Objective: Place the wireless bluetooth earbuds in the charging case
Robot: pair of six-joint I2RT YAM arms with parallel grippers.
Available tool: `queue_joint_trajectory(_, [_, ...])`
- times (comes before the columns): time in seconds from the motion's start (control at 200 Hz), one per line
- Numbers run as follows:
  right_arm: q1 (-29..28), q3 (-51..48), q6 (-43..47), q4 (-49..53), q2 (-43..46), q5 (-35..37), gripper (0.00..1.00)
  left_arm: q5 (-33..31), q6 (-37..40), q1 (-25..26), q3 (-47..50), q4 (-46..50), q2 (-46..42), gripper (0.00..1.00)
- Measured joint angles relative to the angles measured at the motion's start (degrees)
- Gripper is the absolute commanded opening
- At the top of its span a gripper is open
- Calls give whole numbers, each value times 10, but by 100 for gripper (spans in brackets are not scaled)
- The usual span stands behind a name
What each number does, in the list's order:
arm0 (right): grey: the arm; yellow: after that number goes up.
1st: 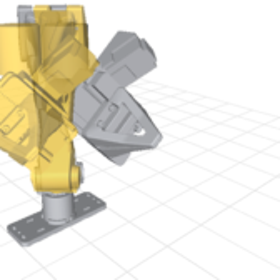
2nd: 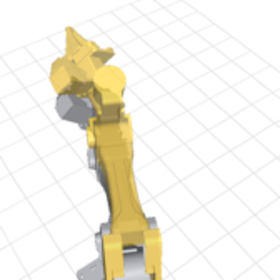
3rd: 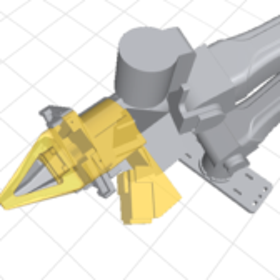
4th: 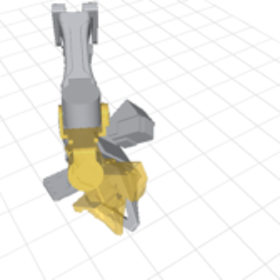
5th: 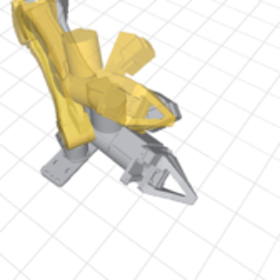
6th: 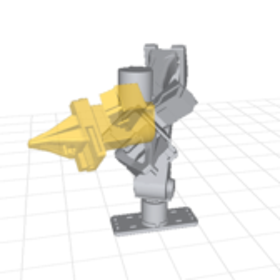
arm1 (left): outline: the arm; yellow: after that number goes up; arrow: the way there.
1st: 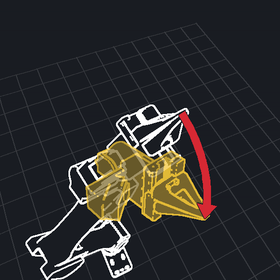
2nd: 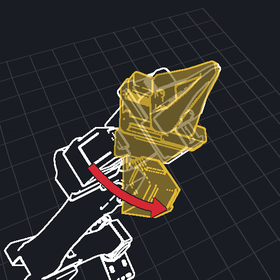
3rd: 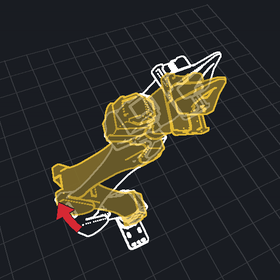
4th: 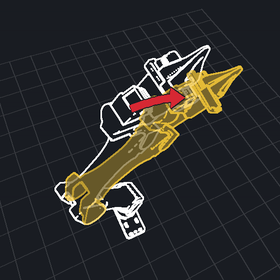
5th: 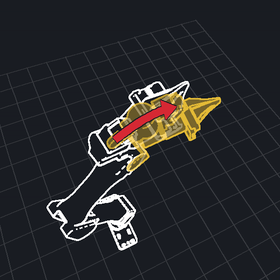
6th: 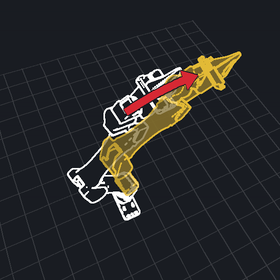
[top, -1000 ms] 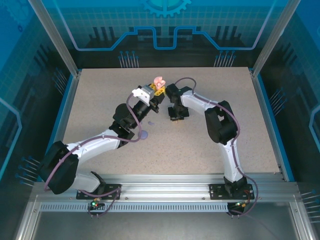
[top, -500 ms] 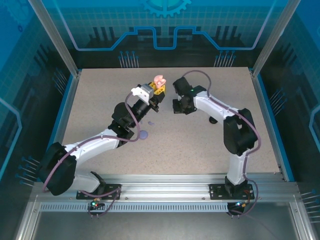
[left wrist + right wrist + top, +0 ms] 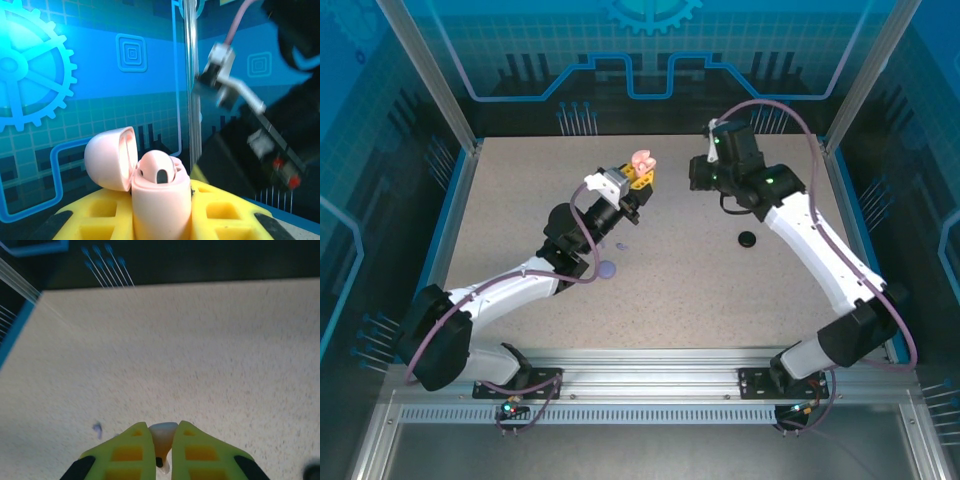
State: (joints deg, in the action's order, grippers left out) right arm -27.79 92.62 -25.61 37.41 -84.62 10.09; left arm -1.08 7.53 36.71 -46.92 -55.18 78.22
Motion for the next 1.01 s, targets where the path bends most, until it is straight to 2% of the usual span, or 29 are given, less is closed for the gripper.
queue_joint_trajectory(0.355, [-24, 80, 17, -17, 24, -29, 10, 9, 2, 3, -6, 9, 5, 0])
queue_joint_trajectory(1.005, [-118, 94, 51, -24, 10, -40, 9, 9, 2, 7, -6, 13, 7, 0])
